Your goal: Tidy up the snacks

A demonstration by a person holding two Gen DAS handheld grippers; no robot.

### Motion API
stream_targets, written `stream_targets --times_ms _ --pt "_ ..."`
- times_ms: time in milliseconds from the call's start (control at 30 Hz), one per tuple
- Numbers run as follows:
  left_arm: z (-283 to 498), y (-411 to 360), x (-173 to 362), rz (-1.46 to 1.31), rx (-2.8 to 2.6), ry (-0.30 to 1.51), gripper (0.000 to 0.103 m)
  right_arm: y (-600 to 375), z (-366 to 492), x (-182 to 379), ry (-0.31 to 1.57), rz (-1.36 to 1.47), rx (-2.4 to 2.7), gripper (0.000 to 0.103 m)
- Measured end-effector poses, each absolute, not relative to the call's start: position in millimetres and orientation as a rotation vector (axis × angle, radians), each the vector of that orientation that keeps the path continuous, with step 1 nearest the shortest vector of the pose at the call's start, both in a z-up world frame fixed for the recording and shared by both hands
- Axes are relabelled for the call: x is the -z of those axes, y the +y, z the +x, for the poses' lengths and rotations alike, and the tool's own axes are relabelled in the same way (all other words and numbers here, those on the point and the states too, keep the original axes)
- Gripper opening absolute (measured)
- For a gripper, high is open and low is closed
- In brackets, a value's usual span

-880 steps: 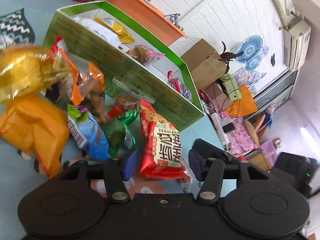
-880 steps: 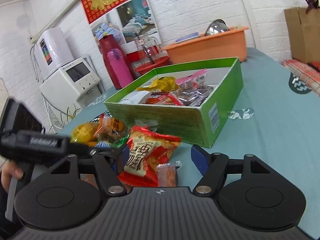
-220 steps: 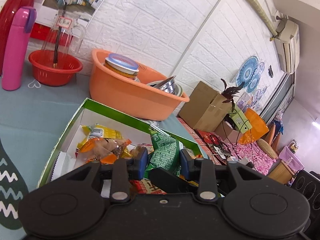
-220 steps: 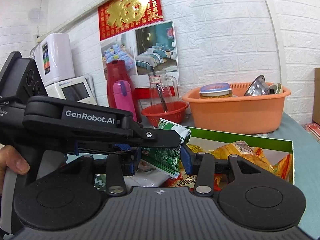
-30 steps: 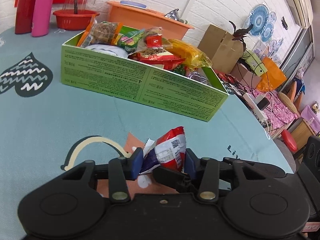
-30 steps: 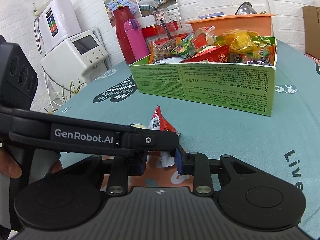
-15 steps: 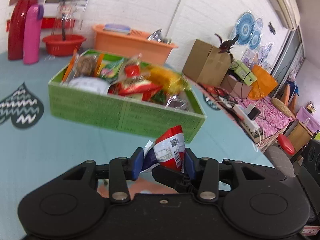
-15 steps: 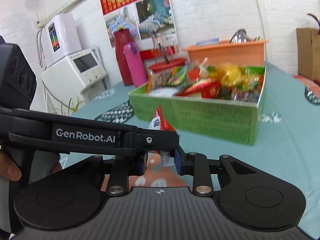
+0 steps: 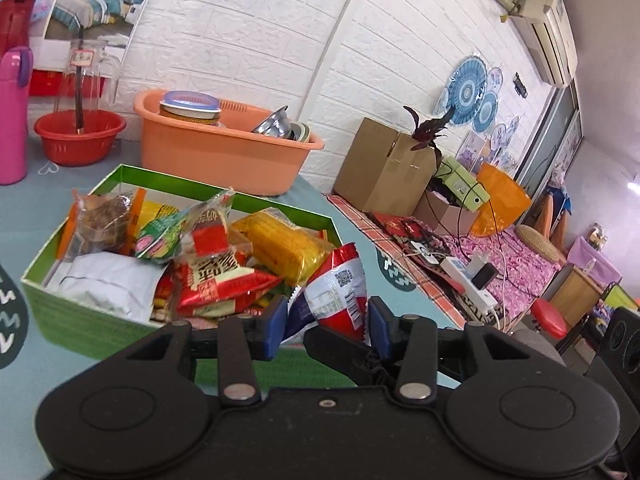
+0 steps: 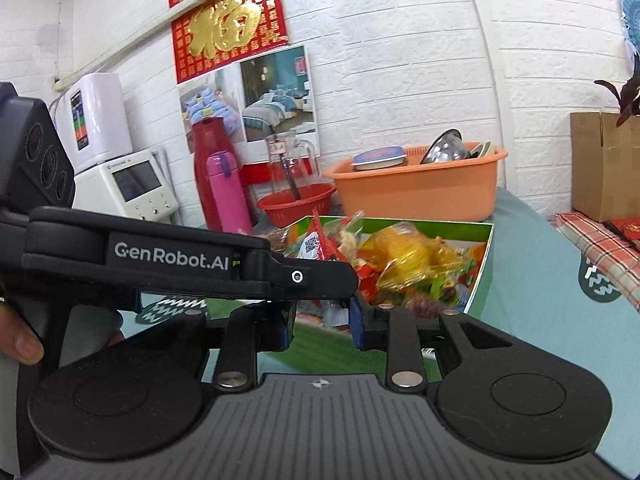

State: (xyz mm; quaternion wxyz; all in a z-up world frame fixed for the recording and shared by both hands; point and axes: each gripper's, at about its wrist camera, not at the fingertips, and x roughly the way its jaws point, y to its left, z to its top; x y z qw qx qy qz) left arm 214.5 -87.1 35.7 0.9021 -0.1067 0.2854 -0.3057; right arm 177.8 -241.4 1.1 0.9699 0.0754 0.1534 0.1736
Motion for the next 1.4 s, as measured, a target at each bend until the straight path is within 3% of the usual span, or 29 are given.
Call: stream_targets --times_ms 333,433,467,500,567,1100,1400 --pt "260 -94 -18 -0.245 0.626 0.629 0.076 -249 217 12 0.345 0.162 -0.341 0.051" --pt "263 -92 -13 -0.256 0.619 0.628 0.096 -248 218 17 0.332 0.158 -0.348 0.063" --pt "263 -91 -13 -0.253 0.618 0.623 0.103 -246 218 17 0.329 0.146 -0.346 0.078" --pt "261 -90 -13 -0.252 0.612 0.614 0.103 -245 217 18 0.325 0.132 -0.338 0.095" --pt "253 -87 -15 -0.262 0.582 0.594 0.103 -244 212 17 0.304 0.100 -0.322 0.103" --pt "153 -49 -58 -0.229 0.464 0.488 0.103 -250 127 -22 0.265 0.038 -0.244 0.103" --pt "85 -36 -47 -0.164 0.328 0.460 0.103 -254 72 -14 0.278 -0.013 -0.190 0.103"
